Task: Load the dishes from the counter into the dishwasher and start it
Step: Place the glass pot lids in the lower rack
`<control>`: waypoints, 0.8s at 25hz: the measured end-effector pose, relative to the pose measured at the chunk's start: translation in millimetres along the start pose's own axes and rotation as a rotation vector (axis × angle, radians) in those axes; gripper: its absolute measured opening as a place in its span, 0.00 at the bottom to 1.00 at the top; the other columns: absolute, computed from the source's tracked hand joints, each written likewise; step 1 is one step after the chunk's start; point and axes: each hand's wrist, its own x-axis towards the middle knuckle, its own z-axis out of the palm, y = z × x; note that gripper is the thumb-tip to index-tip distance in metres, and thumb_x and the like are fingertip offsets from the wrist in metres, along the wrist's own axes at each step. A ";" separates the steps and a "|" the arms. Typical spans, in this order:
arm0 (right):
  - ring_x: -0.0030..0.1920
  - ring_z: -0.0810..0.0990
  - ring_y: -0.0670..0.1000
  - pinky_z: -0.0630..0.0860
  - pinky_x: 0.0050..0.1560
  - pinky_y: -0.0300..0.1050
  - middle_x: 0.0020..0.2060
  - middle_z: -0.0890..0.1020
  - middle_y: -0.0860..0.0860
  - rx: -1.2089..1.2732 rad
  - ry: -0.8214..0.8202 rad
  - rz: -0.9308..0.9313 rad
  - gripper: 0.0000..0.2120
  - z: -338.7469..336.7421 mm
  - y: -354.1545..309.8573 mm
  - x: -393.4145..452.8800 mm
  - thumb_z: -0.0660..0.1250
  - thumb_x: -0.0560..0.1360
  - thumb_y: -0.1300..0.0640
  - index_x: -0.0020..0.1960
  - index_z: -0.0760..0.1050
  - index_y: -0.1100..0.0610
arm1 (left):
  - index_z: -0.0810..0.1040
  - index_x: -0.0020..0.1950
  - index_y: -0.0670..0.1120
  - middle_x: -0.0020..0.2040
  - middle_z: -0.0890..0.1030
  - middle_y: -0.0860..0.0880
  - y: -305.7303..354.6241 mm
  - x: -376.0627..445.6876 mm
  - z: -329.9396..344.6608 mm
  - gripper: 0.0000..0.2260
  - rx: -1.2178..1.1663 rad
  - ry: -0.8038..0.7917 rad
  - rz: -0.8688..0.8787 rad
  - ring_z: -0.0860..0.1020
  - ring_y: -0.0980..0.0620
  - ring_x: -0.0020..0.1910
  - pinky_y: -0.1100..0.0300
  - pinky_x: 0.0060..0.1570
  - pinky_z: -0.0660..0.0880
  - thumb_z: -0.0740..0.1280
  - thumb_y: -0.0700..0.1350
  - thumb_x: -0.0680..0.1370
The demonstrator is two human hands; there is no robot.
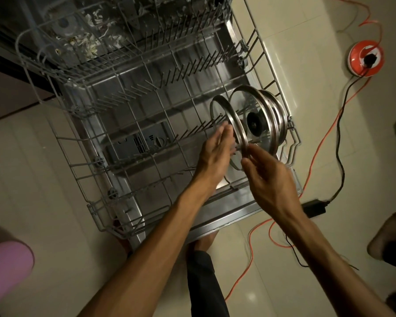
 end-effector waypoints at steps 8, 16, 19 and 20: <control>0.52 0.77 0.41 0.68 0.43 0.20 0.59 0.81 0.51 -0.025 0.170 -0.075 0.20 22.5 -4.2 11.1 0.59 0.82 0.58 0.74 0.66 0.54 | 0.46 0.80 0.49 0.78 0.60 0.44 22.3 15.4 5.1 0.33 0.144 0.120 0.102 0.65 0.50 0.73 0.83 0.36 0.68 0.63 0.46 0.81; 0.37 0.80 0.46 0.80 0.43 0.42 0.49 0.84 0.57 -0.070 0.230 -0.009 0.21 25.9 -4.9 18.1 0.60 0.81 0.61 0.74 0.66 0.55 | 0.49 0.80 0.51 0.80 0.39 0.52 18.3 32.9 -7.5 0.35 0.460 -0.005 0.255 0.52 0.48 0.78 0.65 0.63 0.63 0.65 0.52 0.79; 0.39 0.78 0.43 0.76 0.44 0.38 0.52 0.84 0.56 -0.072 0.224 0.012 0.20 22.8 -6.1 20.3 0.60 0.82 0.61 0.73 0.67 0.55 | 0.48 0.80 0.49 0.80 0.45 0.52 22.4 36.3 -10.4 0.36 0.531 -0.033 0.240 0.50 0.51 0.78 0.64 0.67 0.53 0.66 0.52 0.79; 0.41 0.78 0.43 0.76 0.45 0.38 0.53 0.84 0.56 -0.074 0.220 0.018 0.20 22.5 -6.3 20.4 0.60 0.82 0.61 0.73 0.67 0.55 | 0.48 0.80 0.48 0.80 0.45 0.51 23.4 36.9 -10.9 0.36 0.547 -0.031 0.238 0.50 0.51 0.78 0.65 0.66 0.52 0.66 0.52 0.79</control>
